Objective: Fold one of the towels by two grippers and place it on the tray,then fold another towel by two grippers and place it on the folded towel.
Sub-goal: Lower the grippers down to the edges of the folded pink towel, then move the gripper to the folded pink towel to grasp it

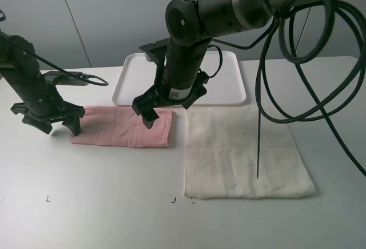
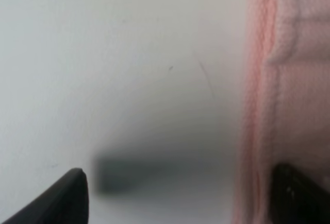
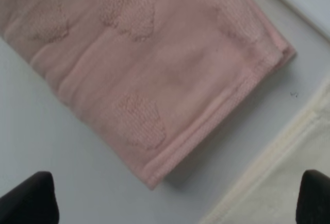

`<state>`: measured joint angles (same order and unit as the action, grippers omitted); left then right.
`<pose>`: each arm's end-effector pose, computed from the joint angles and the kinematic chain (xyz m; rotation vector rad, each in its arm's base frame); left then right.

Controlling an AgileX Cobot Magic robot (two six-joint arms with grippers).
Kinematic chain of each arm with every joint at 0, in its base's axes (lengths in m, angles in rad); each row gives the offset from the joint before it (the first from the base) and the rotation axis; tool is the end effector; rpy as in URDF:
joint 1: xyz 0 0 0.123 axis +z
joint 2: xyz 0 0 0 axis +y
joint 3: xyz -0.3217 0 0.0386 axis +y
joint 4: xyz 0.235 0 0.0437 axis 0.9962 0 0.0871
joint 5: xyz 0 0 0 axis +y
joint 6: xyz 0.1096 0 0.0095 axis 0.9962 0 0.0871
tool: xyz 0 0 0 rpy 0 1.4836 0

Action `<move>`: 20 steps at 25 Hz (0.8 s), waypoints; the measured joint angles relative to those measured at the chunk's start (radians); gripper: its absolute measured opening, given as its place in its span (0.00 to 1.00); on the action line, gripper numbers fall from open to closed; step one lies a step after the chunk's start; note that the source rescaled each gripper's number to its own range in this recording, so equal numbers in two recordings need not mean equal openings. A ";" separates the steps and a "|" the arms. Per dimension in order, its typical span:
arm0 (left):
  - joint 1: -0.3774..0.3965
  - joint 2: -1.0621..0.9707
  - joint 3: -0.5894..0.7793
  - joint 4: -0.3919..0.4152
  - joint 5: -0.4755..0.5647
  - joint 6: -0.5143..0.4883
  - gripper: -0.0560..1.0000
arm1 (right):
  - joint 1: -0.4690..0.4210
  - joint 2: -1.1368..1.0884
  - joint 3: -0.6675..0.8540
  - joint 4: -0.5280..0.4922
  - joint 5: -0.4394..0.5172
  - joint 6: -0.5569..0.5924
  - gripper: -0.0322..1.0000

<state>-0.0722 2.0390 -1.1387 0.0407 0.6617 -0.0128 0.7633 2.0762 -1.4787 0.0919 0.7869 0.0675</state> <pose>0.3696 -0.0240 0.1262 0.1374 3.0413 0.0342 0.3117 0.3081 0.1841 -0.9151 2.7622 0.2601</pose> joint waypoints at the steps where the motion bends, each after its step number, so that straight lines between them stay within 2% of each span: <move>1: 0.000 0.001 0.000 0.000 0.000 -0.002 0.92 | -0.004 0.000 0.000 0.000 0.000 -0.001 1.00; 9: 0.000 0.001 0.000 0.000 0.000 -0.006 0.92 | -0.027 0.002 -0.009 0.026 -0.004 -0.001 1.00; 16: 0.000 0.001 0.000 0.000 0.002 -0.010 0.92 | -0.027 0.125 -0.161 0.053 0.077 0.009 1.00; 20: 0.000 0.001 0.000 0.000 0.004 -0.010 0.92 | -0.056 0.183 -0.241 0.098 0.112 0.034 1.00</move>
<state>-0.0722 2.0397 -1.1387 0.0407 0.6657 -0.0227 0.7071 2.2594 -1.7195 0.1901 0.8992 0.1019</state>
